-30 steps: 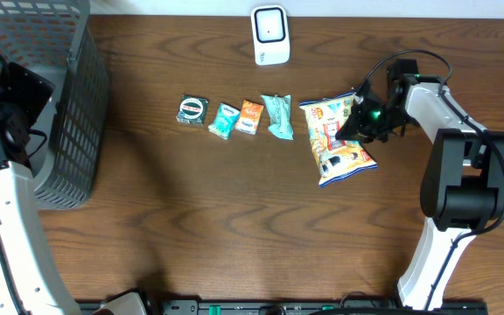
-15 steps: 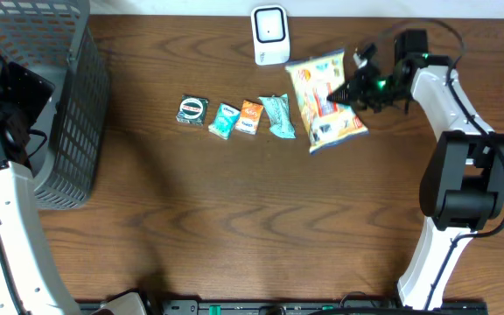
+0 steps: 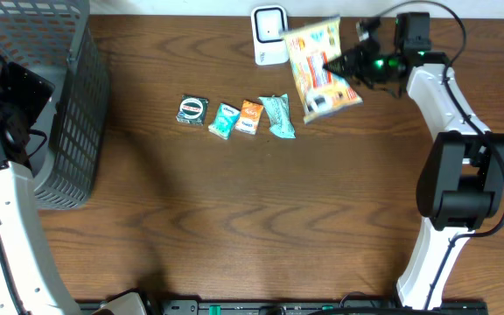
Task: Scan the item barcode
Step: 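Lift the snack bag and swing it past the scanner face, then carry the snack bag to the table's right edge and release it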
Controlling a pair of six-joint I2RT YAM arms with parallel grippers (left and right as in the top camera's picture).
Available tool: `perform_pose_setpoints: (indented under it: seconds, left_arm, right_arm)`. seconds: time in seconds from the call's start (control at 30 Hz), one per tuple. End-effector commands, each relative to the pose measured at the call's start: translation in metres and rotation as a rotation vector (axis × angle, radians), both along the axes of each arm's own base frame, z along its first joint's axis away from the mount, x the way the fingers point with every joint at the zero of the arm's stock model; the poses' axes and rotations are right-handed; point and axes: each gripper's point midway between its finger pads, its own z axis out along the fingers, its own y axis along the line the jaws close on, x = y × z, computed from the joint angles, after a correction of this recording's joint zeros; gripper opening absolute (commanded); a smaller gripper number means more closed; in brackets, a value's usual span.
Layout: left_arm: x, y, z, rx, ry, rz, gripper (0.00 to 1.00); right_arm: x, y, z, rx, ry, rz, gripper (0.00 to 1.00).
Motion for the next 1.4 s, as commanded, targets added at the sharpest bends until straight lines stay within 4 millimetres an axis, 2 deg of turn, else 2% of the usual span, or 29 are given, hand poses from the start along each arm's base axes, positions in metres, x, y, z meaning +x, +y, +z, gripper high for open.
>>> perform_pose_setpoints:
  seconds: [0.0,0.17,0.33,0.47,0.53,0.6,0.77,1.1,1.23,1.37]
  left_arm:
    - [-0.001,0.003,0.002,0.005,-0.004,0.013,0.98]
    - [-0.001,0.003,0.002,0.005,-0.004,0.013,0.98]
    - [-0.001,0.003,0.002,0.005,-0.004,0.013,0.98]
    - [-0.001,0.003,0.002,0.005,-0.004,0.013,0.98]
    - [-0.001,0.003,0.002,0.005,-0.004,0.013,0.98]
    - [-0.001,0.003,0.002,0.005,-0.004,0.013,0.98]
    - [-0.001,0.003,0.002,0.005,-0.004,0.013,0.98]
    - [-0.001,0.003,0.002,0.005,-0.004,0.013,0.97]
    - [-0.001,0.003,0.002,0.005,-0.004,0.013,0.98]
    - [-0.001,0.003,0.002,0.005,-0.004,0.013,0.97]
  right_arm:
    - [0.017,0.039,0.033,0.090,-0.013,-0.061,0.02]
    - [0.042,0.068,0.061,0.113,-0.150,-0.140,0.02]
    - [0.059,0.076,0.072,0.169,-0.167,-0.242,0.01]
    - [0.064,0.082,0.061,0.217,-0.128,-0.253,0.01]
    - [0.065,0.084,0.048,0.236,-0.076,-0.256,0.01]
    - [0.062,0.089,0.033,0.258,-0.024,-0.231,0.01]
    - [0.054,0.107,0.020,0.330,0.029,-0.138,0.01]
    - [0.060,0.096,0.028,0.333,-0.044,-0.128,0.01]
    - [0.065,0.078,0.035,0.323,-0.091,-0.120,0.01]
    - [0.072,0.050,0.048,0.323,-0.125,-0.153,0.01]
